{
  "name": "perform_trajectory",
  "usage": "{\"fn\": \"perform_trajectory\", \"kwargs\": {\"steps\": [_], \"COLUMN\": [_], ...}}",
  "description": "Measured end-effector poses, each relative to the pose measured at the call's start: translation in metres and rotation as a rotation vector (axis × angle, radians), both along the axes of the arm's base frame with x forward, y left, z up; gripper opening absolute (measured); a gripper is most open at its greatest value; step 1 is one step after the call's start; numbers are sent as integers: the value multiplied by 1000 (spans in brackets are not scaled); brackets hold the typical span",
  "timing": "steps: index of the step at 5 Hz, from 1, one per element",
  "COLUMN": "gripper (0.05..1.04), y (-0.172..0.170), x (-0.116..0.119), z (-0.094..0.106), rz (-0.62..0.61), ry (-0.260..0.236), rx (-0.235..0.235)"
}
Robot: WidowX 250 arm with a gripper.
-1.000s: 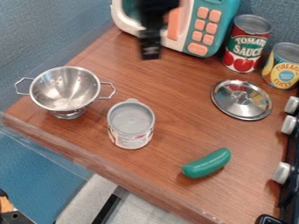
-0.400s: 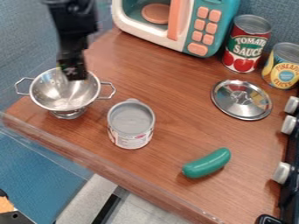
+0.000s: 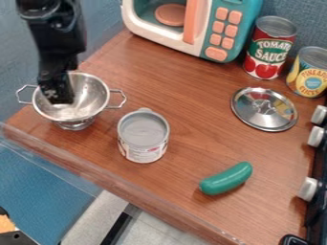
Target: Move silver colander from left bottom side to the left of silver lid
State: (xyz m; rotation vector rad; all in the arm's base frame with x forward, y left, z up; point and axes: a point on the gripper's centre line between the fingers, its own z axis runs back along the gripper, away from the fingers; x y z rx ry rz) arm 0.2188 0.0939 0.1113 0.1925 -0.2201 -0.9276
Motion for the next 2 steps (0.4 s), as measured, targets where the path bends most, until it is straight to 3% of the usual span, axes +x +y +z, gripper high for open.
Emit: {"fn": "perform_trajectory", "kwargs": {"steps": [2], "gripper": [1001], "y": [-5], "x": [-12], "z": [-28], "rz": [-46], "ry": [36], "rx": [61]}}
